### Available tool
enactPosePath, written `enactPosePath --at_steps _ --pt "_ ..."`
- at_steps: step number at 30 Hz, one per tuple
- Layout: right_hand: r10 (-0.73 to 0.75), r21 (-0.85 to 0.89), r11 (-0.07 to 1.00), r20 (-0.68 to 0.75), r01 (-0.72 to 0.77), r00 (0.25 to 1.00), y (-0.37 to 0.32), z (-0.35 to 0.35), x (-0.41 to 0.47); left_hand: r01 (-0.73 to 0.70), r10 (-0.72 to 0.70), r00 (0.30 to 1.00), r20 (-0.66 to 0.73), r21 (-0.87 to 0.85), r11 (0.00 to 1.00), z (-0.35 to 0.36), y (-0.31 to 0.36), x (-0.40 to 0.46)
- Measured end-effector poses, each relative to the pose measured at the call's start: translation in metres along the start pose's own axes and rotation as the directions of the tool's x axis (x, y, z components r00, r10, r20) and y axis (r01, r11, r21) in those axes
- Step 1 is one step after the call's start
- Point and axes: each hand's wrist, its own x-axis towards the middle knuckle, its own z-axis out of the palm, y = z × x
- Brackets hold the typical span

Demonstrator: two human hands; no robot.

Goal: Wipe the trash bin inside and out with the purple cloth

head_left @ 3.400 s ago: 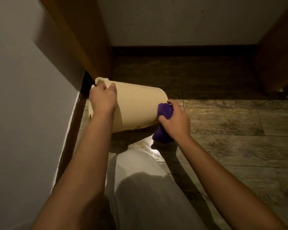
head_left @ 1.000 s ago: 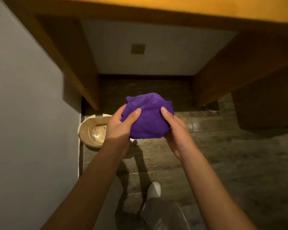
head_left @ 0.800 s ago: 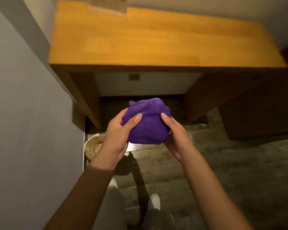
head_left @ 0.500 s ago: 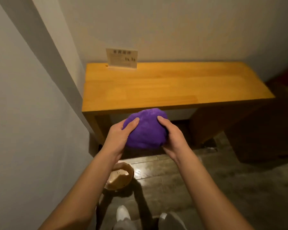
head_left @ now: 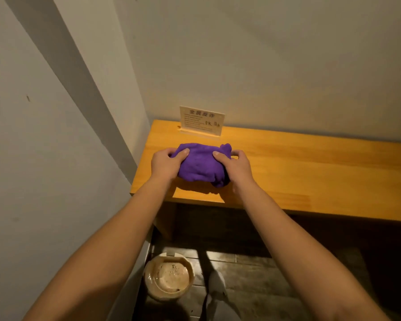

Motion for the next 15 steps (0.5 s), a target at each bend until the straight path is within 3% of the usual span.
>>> enactPosePath --at_steps 4,8,12,15 --pt "-0.134 -0.302 0.945 -0.015 0.124 0.991 0.008 0.005 0.035 -0.010 0.034 0.997 -0.074 0.306 0.952 0.008 -0.015 0.017" --pt "-0.402 -0.642 0.699 0.012 0.315 0.915 0.027 -0.003 0.040 -0.039 0.146 0.980 -0.133 0.597 0.801 0.015 -0.032 0.016" --pt "-0.431 -0.727 0.605 0.043 0.324 0.901 0.029 -0.009 0.043 -0.093 0.202 0.977 -0.072 0.707 0.701 0.022 -0.027 0.016" --pt "-0.417 -0.720 0.617 0.045 0.319 0.908 0.008 -0.007 0.044 -0.123 0.195 0.980 -0.031 0.674 0.729 0.015 -0.016 0.016"
